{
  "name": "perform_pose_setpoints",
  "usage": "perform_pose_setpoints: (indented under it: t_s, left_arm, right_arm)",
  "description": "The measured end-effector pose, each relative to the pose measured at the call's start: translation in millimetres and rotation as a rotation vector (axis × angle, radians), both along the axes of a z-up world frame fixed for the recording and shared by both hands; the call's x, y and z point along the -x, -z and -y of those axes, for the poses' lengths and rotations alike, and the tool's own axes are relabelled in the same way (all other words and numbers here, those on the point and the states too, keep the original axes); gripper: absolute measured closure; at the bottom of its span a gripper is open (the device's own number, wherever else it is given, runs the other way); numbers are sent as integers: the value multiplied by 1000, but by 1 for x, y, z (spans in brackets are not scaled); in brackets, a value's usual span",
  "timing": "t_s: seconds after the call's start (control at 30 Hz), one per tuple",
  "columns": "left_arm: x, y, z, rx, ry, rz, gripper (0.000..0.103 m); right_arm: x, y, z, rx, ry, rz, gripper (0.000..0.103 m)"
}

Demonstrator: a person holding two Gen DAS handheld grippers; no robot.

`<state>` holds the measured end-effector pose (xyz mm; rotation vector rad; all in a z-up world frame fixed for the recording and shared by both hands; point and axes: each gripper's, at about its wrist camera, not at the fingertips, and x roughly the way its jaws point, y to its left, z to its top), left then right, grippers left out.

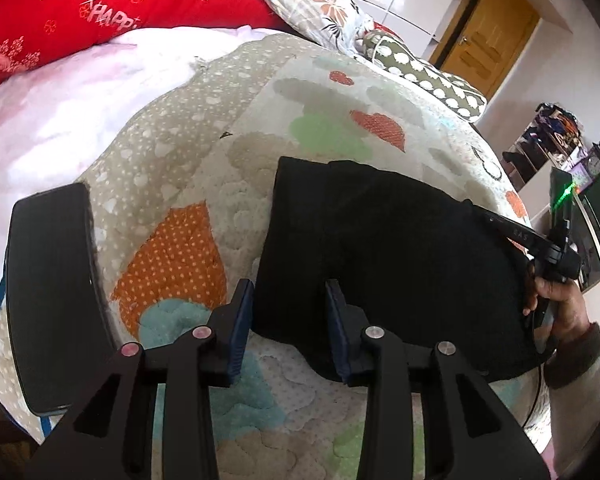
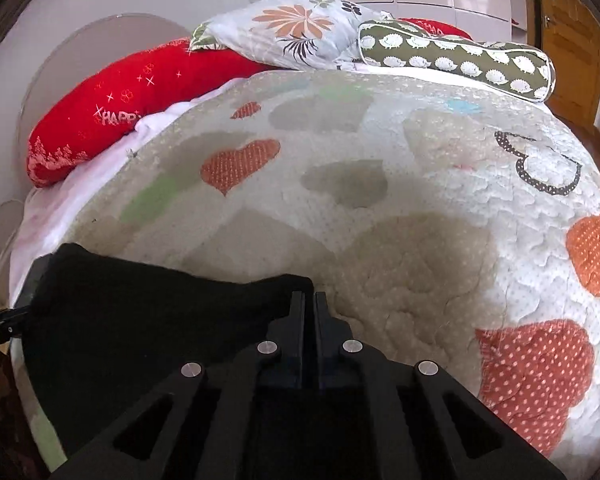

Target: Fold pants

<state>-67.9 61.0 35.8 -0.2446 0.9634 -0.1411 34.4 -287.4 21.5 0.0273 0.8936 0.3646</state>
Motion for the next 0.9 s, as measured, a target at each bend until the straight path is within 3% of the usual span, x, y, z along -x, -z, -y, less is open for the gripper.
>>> perform_pose_setpoints:
  t_s: [0.1,0.17,0.2,0.33,0.53,0.73,0.83,0.9]
  left_arm:
    - [8,-9,-3,-23,-14,17,57]
    - [14,-19,-3,-55,-27,45,55]
    - [16,-23,-4,-76,-37,59,55]
    - [17,-40,4,-81,-30,115,49]
    - [10,-33,34,-105,15,122,45]
    - [4,-1,58,-181,42,64,40]
    - [9,-5,63,-207,47,76,38]
    - [11,-15,62,-184,39,88,38]
  right_arm:
    - [12,-19,11,-57,26,8,84]
    - [28,-34,15,-92,23,36,70]
    - [41,-41,13,-111,-5,56,68]
    - [87,-47,-11,-99,-165,70,65]
    - [136,-18,-43,-74,-293,-33,65]
    - [175,-5,-34,-133,-293,-53,61]
    - [173,-15,-20,-159,-269,-71,61]
    - [170,-27,-12,-138,-245,-32,56]
